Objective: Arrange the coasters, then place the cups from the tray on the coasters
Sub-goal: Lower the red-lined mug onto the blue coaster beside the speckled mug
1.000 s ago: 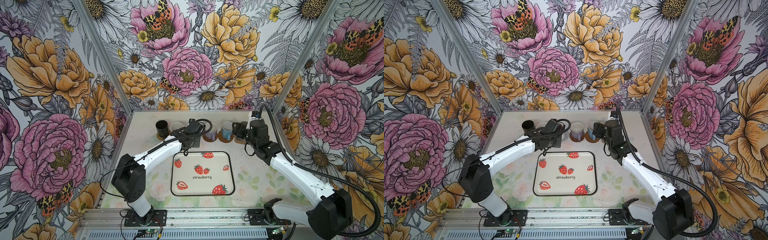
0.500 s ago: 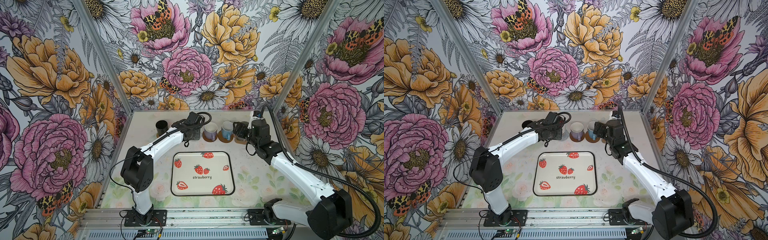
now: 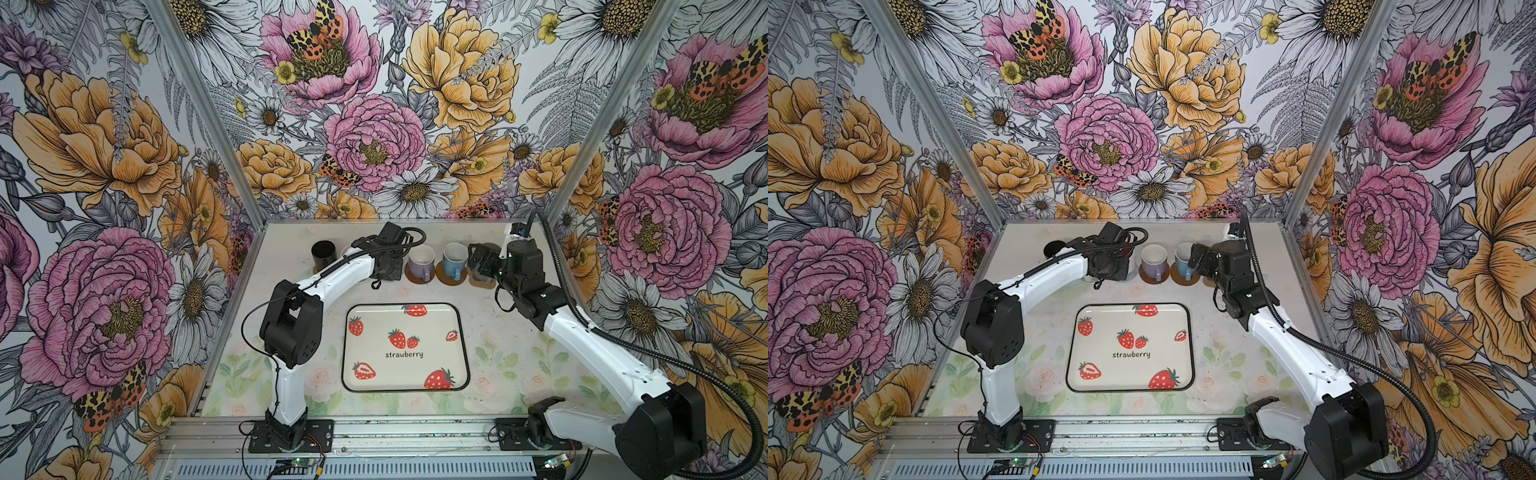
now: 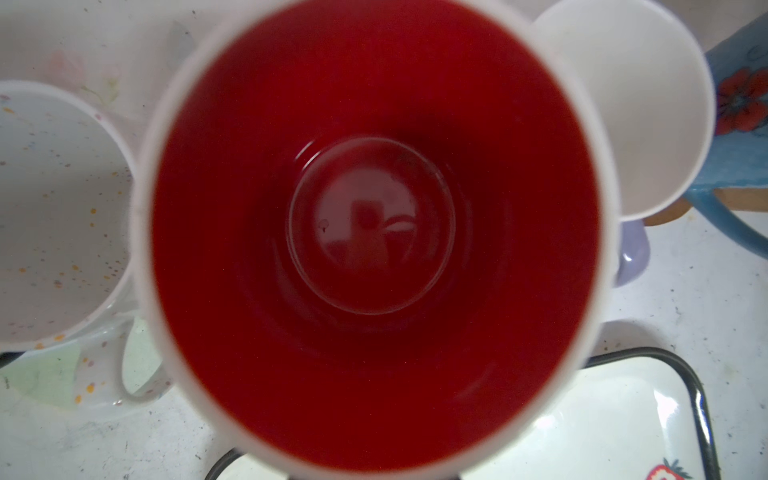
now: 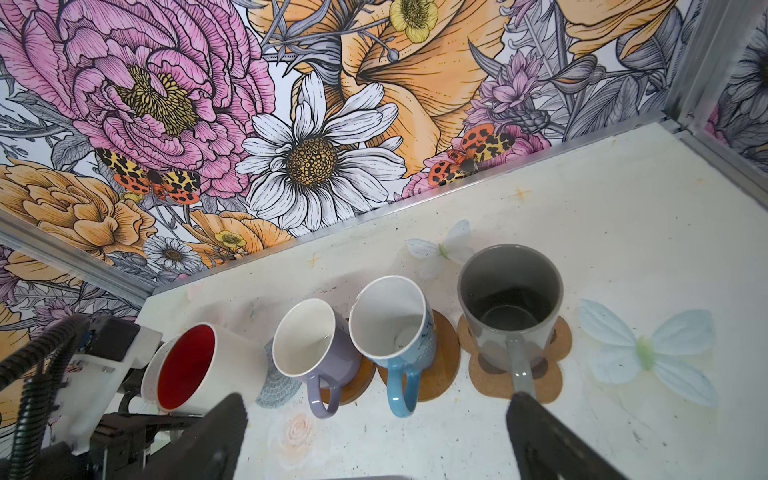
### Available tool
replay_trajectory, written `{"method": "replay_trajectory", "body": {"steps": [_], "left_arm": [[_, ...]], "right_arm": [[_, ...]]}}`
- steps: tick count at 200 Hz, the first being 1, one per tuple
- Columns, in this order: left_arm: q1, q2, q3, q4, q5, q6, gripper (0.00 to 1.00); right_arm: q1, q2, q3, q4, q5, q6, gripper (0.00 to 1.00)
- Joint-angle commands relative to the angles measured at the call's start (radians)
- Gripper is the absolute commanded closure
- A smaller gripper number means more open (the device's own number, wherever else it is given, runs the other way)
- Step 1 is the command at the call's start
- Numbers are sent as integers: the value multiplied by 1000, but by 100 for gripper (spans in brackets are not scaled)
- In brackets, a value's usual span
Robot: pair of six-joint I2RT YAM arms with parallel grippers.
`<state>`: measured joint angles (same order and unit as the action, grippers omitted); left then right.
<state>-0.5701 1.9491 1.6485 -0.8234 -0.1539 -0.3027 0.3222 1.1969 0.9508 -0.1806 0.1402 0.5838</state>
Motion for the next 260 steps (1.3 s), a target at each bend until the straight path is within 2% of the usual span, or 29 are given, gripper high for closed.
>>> {"method": "replay_trajectory", "body": {"steps": [1, 260], "left_arm": [[15, -1, 63, 42, 14, 21, 100], [45, 123, 106, 40, -11, 18, 100]], "right_arm": [[-7, -26, -12, 27, -7, 0, 0], [-29, 0, -12, 31, -37, 0, 0]]}}
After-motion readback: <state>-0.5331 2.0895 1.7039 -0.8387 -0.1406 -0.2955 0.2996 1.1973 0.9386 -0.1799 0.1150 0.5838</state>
